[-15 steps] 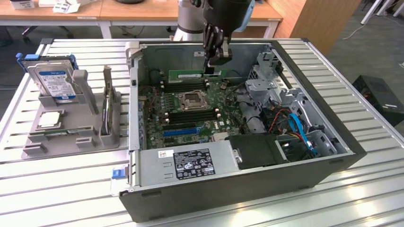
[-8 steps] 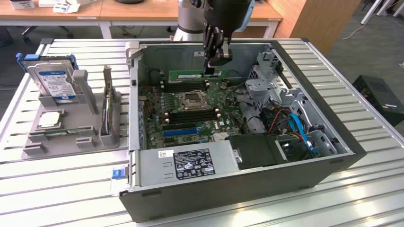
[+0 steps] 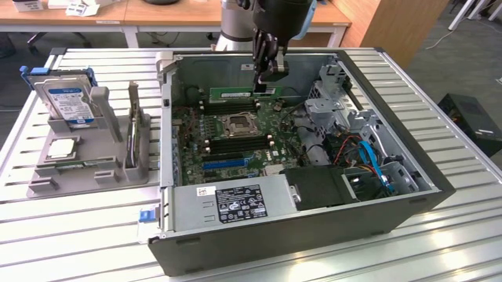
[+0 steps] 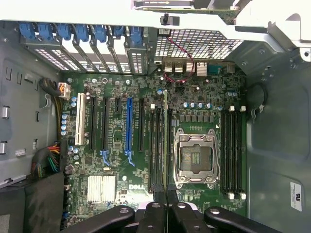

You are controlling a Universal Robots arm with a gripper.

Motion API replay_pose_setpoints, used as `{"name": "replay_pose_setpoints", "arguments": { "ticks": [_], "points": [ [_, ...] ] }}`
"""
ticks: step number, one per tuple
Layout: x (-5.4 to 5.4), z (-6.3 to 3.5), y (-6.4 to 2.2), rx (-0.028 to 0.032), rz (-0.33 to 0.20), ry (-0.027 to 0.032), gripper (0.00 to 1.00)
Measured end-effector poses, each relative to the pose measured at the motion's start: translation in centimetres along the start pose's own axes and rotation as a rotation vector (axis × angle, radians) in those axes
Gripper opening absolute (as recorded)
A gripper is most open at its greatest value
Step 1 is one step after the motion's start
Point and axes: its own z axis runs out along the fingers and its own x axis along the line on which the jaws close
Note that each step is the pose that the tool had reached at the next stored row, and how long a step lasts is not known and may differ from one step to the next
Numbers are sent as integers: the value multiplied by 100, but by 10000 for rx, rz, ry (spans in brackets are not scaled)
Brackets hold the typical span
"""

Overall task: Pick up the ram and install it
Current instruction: 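Insert the ram into the slot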

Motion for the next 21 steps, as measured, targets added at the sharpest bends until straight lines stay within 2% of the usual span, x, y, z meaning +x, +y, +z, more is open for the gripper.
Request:
{"name": "replay_pose_setpoints", "arguments": {
  "ticks": [9, 21],
  "points": [
    [1, 9, 0, 0, 0, -2, 12],
    [8, 174, -14, 0, 0, 0, 12]
  ]
}}
